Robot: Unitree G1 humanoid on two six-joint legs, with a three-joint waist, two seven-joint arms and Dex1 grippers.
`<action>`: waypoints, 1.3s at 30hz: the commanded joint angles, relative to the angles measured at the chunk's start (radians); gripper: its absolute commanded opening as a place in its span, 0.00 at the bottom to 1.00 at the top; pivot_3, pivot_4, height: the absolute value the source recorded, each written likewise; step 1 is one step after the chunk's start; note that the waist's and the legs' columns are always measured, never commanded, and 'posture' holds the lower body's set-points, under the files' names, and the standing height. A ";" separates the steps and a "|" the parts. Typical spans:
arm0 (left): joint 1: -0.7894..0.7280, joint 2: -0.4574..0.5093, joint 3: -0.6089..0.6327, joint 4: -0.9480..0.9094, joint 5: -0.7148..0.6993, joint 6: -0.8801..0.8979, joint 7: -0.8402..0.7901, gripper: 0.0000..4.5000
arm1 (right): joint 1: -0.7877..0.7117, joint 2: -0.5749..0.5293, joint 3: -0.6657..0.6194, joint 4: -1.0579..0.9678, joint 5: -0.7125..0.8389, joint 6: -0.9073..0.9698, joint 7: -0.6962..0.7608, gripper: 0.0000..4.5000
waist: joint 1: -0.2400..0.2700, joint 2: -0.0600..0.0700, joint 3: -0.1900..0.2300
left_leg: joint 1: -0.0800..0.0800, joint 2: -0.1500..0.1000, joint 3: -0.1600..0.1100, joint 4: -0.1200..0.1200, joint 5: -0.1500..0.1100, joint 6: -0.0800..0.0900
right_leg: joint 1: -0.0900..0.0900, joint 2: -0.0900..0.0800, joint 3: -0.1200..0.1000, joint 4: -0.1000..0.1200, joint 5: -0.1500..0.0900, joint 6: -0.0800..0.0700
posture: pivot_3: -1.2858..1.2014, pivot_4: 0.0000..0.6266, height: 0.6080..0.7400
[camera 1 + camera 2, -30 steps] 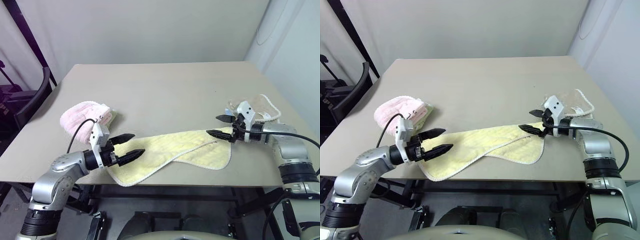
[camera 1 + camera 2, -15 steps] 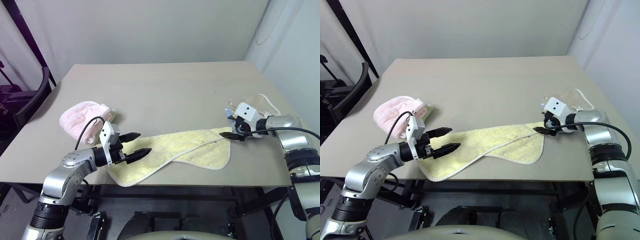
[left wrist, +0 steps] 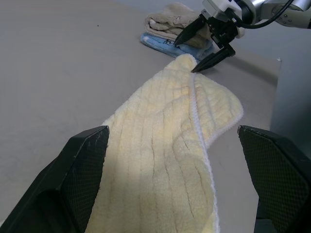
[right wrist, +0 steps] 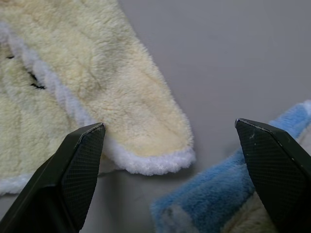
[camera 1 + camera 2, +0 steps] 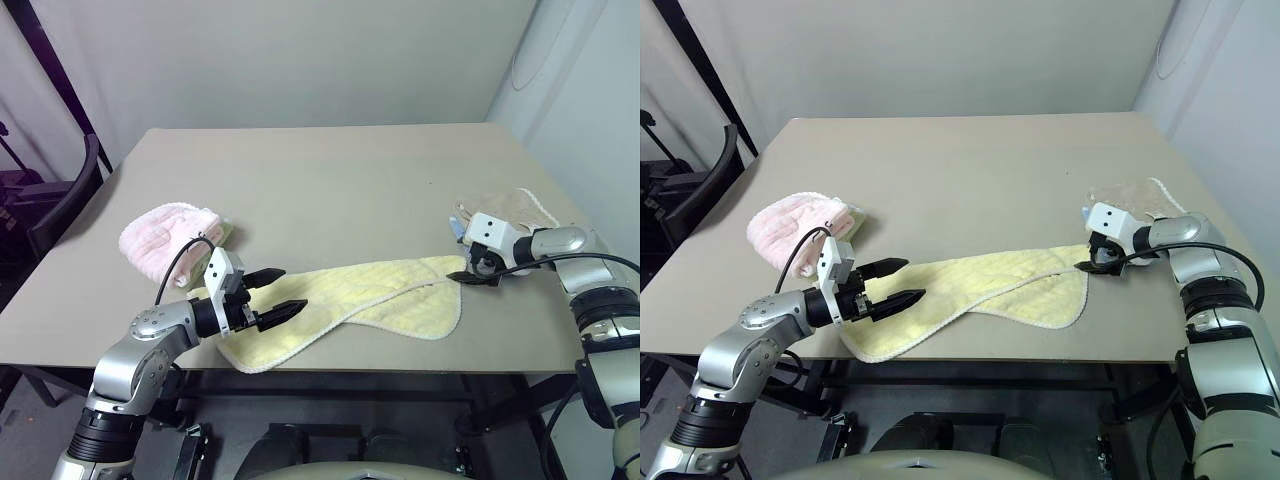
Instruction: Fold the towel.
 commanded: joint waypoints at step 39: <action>0.028 0.012 0.069 -0.038 -0.012 -0.015 0.010 1.00 | -0.058 0.046 -0.016 0.018 0.001 -0.125 0.031 0.01 | -0.001 0.000 0.000 | 0.004 0.000 0.000 0.000 0.000 0.000 | 0.003 0.000 0.001 0.000 0.000 0.000 | 0.52 0.00 1.00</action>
